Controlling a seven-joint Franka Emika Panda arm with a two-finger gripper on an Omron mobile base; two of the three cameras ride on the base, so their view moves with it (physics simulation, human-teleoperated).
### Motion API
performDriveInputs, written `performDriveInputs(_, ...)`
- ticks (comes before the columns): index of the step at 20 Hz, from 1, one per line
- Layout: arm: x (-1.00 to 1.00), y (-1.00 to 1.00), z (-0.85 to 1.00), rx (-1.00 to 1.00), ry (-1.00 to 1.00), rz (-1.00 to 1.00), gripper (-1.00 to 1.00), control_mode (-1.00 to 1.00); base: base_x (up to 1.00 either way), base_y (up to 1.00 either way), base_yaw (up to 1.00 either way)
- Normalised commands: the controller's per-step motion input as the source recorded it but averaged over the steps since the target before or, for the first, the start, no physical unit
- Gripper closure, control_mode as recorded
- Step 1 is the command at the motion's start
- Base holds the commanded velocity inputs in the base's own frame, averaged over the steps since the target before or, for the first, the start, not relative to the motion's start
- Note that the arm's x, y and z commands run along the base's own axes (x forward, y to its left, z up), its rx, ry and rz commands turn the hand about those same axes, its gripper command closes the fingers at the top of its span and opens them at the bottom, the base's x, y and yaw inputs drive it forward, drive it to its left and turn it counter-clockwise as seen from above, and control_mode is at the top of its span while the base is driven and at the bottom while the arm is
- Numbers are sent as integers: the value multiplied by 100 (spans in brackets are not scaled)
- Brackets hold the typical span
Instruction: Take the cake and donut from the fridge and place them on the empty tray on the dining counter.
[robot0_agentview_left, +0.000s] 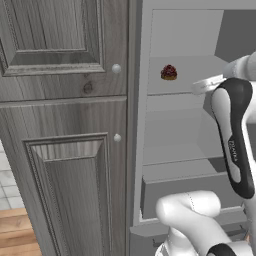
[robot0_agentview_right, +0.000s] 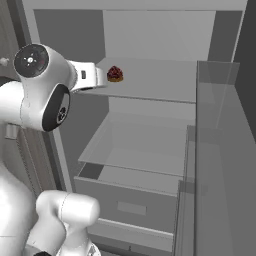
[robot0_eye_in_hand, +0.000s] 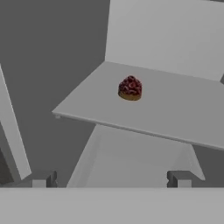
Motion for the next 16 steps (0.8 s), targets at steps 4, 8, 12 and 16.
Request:
performDriveInputs(4, 46, 0, 4, 0, 2, 2, -100, -100, 0, 0, 0)
performDriveInputs(8, 50, 0, 0, 0, 1, 5, -100, -100, 0, 0, 0)
performDriveInputs(12, 41, 0, -3, 0, 0, 7, -100, -100, 0, 0, 0)
performDriveInputs(16, 34, 0, -3, 0, 0, 8, -100, -100, 0, 0, 0)
